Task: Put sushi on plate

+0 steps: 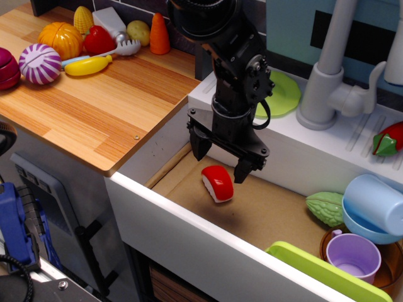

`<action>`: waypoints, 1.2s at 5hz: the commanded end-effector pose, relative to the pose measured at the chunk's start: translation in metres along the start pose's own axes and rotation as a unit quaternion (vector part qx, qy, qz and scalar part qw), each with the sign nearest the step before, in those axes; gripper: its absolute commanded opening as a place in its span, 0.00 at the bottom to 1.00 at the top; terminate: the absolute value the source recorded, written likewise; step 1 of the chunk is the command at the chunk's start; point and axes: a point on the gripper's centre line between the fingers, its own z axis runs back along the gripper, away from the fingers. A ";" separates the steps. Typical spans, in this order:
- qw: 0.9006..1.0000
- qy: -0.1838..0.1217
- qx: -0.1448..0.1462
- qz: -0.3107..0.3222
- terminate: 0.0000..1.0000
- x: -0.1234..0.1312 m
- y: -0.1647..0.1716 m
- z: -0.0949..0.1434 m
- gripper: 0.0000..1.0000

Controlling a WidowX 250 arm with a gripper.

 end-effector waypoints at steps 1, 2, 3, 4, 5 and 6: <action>1.000 0.000 0.000 0.000 0.00 0.000 0.000 0.000 1.00; 0.998 0.031 -0.012 0.048 0.00 0.010 0.002 -0.004 1.00; 0.995 0.039 -0.011 0.087 0.00 0.019 0.005 -0.010 1.00; 0.992 0.030 0.002 0.120 0.00 0.024 0.002 -0.014 1.00; 0.988 0.004 0.032 0.153 0.00 0.023 0.001 -0.018 1.00; 0.983 -0.017 0.044 0.179 0.00 0.018 0.004 -0.023 1.00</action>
